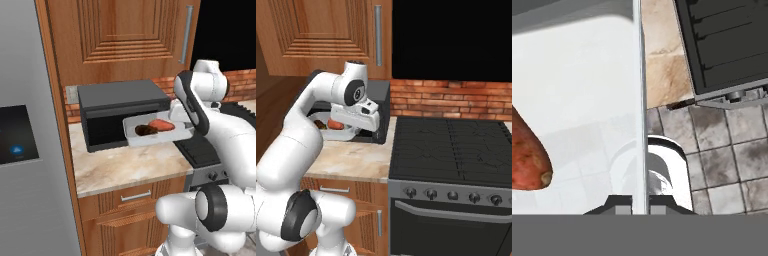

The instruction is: Take the sweet potato and sweet potato out of the freezer and place them in the tupperware container on the counter. Then put the tupperware containing the vegetables back in the freezer.

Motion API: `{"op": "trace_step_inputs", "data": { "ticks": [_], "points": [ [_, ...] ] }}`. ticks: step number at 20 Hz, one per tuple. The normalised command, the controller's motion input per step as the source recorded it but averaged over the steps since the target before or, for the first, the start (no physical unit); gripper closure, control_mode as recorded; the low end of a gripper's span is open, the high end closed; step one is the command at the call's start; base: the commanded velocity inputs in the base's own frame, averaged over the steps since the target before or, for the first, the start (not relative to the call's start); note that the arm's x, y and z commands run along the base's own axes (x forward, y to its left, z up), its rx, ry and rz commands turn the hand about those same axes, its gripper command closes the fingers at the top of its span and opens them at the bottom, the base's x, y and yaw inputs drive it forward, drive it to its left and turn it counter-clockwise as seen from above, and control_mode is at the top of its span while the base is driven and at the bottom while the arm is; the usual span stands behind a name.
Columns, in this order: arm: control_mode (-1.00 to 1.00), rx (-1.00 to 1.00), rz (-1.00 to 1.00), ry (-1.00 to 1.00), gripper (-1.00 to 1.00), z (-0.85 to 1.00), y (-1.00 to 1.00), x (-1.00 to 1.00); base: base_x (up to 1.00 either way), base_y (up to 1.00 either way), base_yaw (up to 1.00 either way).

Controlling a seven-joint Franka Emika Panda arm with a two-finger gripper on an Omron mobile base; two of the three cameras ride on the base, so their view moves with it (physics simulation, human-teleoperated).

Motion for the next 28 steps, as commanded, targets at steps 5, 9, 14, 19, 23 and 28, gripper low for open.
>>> {"op": "trace_step_inputs", "data": {
  "ticks": [5, 9, 14, 19, 23, 28],
  "points": [
    [-1.00, 0.07, -0.17, -0.02, 1.00, 0.47, 0.00, -0.59, 0.00, 0.00, 0.00],
    [-1.00, 0.02, -0.22, -0.13, 1.00, 0.24, 0.00, -0.57, 0.00, 0.00, 0.00],
    [-1.00, 0.00, -0.21, -0.21, 1.00, 0.15, 0.00, -0.67, 0.00, 0.00, 0.00],
    [-1.00, 0.00, -0.17, -0.27, 1.00, 0.18, 0.00, -0.56, 0.00, 0.00, 0.00],
    [-1.00, 0.00, -0.12, -0.38, 1.00, 0.12, 0.00, -0.54, 0.00, 0.00, 0.00],
    [-1.00, 0.00, -0.11, -0.33, 1.00, 0.16, 0.00, -0.38, 0.00, 0.00, 0.00]
  ]
}}
